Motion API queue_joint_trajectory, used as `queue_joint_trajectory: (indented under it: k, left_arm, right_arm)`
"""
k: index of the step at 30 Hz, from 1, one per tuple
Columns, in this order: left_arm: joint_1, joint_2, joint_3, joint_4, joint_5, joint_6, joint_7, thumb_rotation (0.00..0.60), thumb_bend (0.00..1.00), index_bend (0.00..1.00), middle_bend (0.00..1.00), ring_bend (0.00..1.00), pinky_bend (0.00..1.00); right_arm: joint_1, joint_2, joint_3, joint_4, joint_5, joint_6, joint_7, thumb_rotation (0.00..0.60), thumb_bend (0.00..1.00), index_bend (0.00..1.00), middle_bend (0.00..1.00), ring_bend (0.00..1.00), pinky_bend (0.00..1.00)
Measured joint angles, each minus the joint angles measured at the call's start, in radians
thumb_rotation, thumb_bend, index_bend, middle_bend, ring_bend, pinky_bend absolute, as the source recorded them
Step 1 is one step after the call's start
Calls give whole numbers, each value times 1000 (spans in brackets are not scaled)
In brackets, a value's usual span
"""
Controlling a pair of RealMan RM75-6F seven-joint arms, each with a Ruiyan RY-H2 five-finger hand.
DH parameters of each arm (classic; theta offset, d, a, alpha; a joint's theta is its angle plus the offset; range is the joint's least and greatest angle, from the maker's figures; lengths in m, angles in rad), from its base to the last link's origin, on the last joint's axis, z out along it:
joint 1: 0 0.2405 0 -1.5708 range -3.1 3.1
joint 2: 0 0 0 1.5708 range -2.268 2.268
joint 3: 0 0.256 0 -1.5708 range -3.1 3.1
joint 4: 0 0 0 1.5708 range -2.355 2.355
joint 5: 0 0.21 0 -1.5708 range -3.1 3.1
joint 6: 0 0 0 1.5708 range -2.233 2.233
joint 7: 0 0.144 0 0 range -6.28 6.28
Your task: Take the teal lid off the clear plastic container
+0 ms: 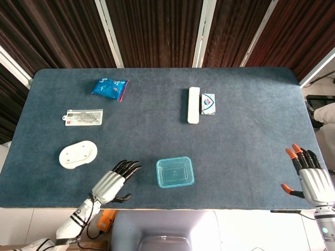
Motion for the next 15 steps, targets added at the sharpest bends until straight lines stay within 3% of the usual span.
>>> queue_joint_trajectory:
  k: [9, 15]
  left_arm:
    - [-67, -124, -38, -38, -156, -71, 236, 600, 263, 0, 0, 0, 0]
    - [-121, -273, -71, -23, -302, -74, 395, 600, 263, 0, 0, 0, 0]
  right_arm:
    - [37, 25, -4, 8, 0, -79, 69, 600, 328, 0, 0, 0, 0]
    - [78, 28, -4, 21, -1, -135, 106, 600, 328, 0, 0, 0, 0]
